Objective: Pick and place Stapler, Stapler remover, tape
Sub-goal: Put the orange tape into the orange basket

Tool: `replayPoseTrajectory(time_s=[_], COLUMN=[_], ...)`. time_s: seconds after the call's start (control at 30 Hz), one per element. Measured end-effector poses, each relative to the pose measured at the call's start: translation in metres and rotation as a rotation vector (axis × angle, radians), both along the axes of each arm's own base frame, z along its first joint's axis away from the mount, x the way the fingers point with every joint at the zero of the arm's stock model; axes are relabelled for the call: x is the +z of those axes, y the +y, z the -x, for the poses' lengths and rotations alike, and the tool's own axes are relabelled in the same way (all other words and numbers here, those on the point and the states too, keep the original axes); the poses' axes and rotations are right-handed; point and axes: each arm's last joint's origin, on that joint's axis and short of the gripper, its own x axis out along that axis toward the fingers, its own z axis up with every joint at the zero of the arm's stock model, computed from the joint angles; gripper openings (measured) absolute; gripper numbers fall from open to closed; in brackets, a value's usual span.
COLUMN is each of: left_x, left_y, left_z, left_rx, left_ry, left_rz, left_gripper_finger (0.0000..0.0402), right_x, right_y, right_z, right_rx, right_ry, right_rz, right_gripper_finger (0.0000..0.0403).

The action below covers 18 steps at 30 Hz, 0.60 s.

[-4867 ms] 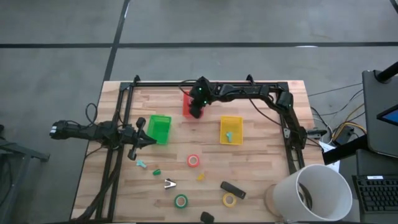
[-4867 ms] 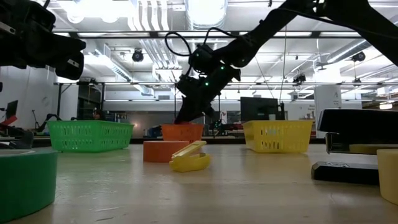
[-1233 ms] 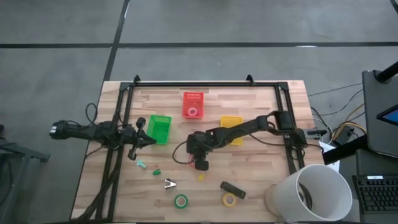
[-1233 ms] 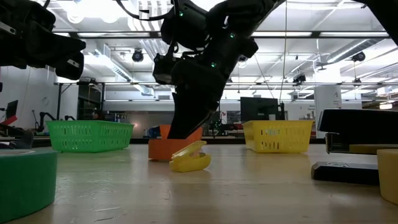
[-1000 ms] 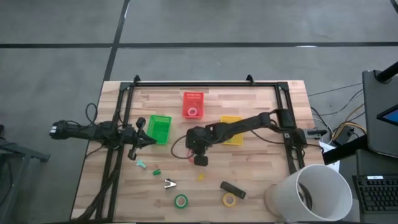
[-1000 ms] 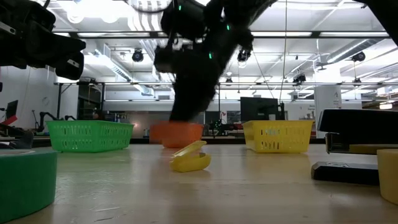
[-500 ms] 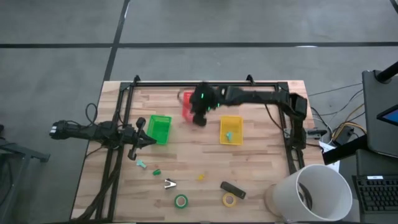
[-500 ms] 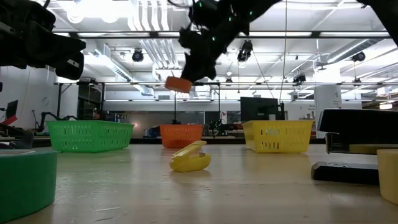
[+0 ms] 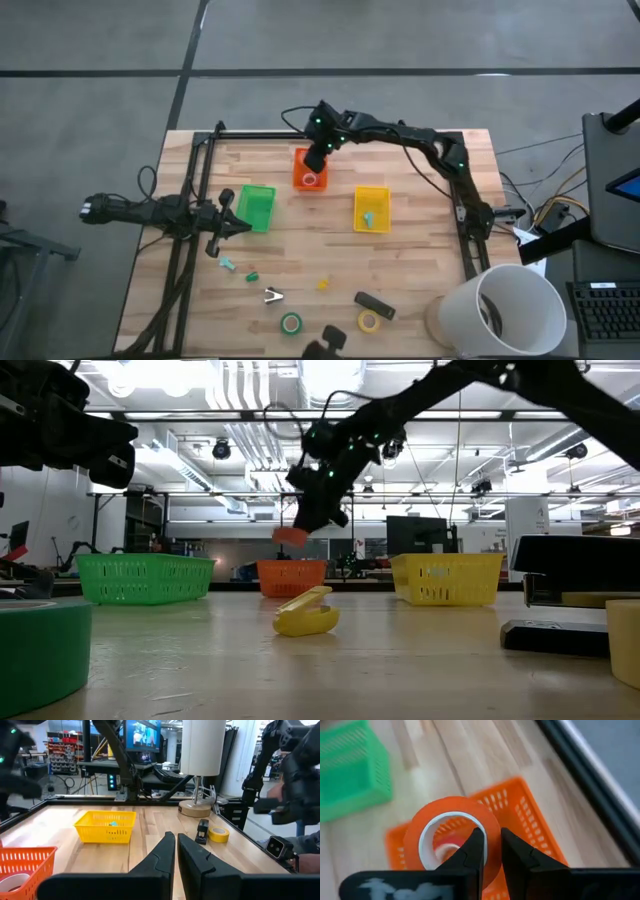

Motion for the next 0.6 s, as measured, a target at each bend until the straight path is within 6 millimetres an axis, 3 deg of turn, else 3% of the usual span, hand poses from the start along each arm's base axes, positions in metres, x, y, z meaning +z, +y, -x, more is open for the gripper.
replayPoseTrajectory(time_s=[0.33,0.6], left_x=[0.0,0.0], left_y=[0.0,0.0], left_z=[0.0,0.0], left_rx=[0.001,0.001], left_ry=[0.0,0.0], left_rz=[0.0,0.0], left_gripper_finger=[0.0023,0.0023], right_x=[-0.026,-0.035], right_y=[-0.021,-0.033], right_z=[-0.009,-0.004], right_rx=[-0.038,-0.08], right_ry=[0.12,0.144], right_rz=[-0.035,-0.031], right_gripper_finger=[0.0043,0.0043])
